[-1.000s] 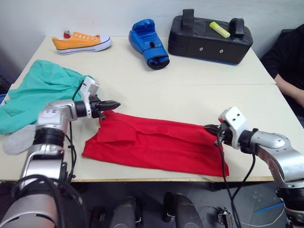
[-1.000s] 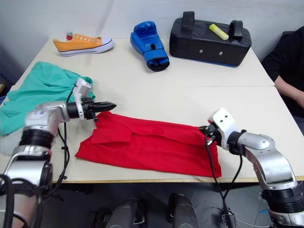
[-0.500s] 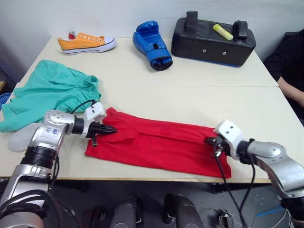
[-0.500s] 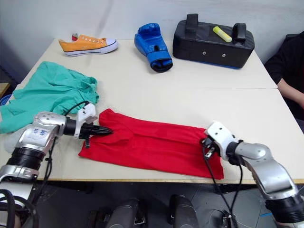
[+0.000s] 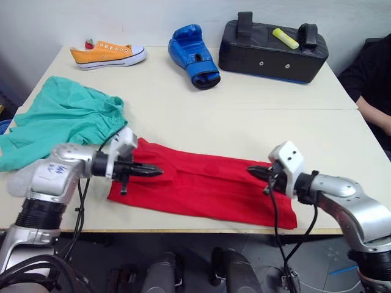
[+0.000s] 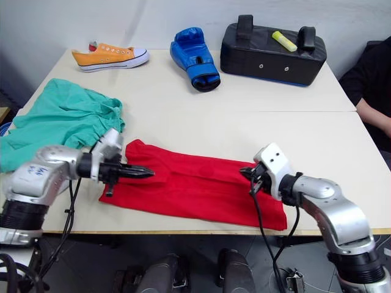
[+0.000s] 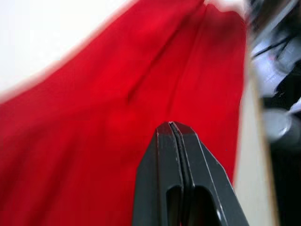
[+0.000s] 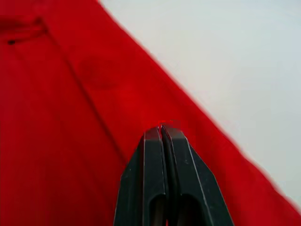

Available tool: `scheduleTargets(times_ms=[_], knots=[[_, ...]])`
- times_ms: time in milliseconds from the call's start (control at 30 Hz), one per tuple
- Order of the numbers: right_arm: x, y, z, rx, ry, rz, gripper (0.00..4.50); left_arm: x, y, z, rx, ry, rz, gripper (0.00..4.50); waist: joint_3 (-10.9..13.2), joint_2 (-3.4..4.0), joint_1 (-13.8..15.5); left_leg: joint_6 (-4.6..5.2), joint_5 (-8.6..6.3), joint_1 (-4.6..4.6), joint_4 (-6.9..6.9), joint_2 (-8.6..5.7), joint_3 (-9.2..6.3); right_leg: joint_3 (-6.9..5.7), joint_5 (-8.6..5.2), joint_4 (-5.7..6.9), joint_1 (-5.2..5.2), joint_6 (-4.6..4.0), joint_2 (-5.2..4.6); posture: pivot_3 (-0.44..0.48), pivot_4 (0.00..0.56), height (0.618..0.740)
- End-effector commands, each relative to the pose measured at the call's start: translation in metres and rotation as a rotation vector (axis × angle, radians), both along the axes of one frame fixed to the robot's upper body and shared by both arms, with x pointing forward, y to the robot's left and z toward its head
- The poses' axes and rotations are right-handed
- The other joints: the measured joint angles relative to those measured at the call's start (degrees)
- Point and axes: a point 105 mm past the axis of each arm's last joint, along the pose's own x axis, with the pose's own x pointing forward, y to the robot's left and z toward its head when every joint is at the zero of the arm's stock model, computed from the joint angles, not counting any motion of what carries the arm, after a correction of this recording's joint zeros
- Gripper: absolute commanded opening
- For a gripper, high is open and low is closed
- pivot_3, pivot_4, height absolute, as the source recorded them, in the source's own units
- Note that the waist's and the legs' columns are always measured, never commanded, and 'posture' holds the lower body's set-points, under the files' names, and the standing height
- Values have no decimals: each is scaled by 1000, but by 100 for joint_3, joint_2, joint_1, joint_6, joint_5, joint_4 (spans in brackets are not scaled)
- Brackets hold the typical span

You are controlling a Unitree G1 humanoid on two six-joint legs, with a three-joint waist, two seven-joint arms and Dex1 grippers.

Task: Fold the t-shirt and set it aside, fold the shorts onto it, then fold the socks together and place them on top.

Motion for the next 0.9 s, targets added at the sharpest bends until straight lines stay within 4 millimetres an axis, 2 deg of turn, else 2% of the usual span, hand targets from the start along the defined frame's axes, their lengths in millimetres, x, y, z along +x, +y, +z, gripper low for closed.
scheduleTargets(times_ms=[33, 100, 200, 267, 333, 367, 467, 533, 633, 800, 900], knots=[[5, -16, -14, -84, 1, -68, 54, 16, 9, -3, 36, -70, 111, 0, 1, -2, 11, 2, 1, -5, 3, 0, 0, 0, 2, -1, -3, 1, -1, 0, 150, 740], [-1, -33, -24, -148, 24, -97, 54, 13, 19, -11, 83, -68, 118, 0, 1, -1, 1, 5, -2, -5, 1, -1, -1, 0, 3, -4, -3, 2, -5, 0, 150, 740], [-12, -53, -20, -186, 39, -121, 54, 10, 40, -15, 139, -74, 136, 0, -2, -4, -3, 4, -7, 0, -17, -1, 0, 0, 2, -17, 1, 3, -5, 0, 150, 740], [-15, -61, -8, -192, 25, -115, 54, 9, 42, -1, 84, -78, 126, 0, -2, -5, -2, 2, -4, 7, -34, -2, 0, -2, 2, -27, 5, 2, -4, 0, 150, 740], [-15, -62, 6, -179, 3, -96, 54, 4, 35, 19, 6, -94, 72, 0, 0, -4, -4, 0, -1, 6, -36, -3, 1, -2, 2, -26, 3, 2, -4, 0, 150, 740], [-15, -62, 10, -172, -2, -89, 0, 2, 32, 24, -14, -101, 51, 358, -1, -4, -7, 1, 1, 3, -35, -2, 0, -2, 2, -25, 0, 3, -4, 0, 150, 740], [-1, -60, 39, -143, -23, -51, 0, -13, 7, 67, -144, -173, -99, 1172, 23, 5, -26, 0, 9, 2, -35, -2, -1, -1, 4, -21, -2, 2, -5, 0, 150, 740], [11, -59, 51, -133, -11, -31, 0, -19, -7, 85, -201, -201, -169, 1815, 26, 4, -32, 0, 15, 3, -34, -2, 0, 1, 10, -23, -1, 0, -7, 0, 150, 740], [23, -60, 52, -163, 43, 6, 618, -26, -22, 105, -299, -178, -247, 2790, 25, 4, -28, -5, 21, 9, -45, -2, -1, -1, 10, -23, 0, -4, -4, 0, 150, 740], [37, -66, 36, -233, 152, 54, 2375, -36, -41, 107, -289, -184, -356, 4455, 27, 5, -32, 16, 48, 3, -59, -2, 9, -7, -2, -7, -5, -9, 17, 0, 150, 740], [44, -62, 32, -218, 188, 76, 3441, -37, -48, 108, -290, -205, -376, 4500, 29, 5, -41, 22, 50, 1, -55, -8, 20, -2, 0, -7, -7, 0, 16, 0, 150, 740]])
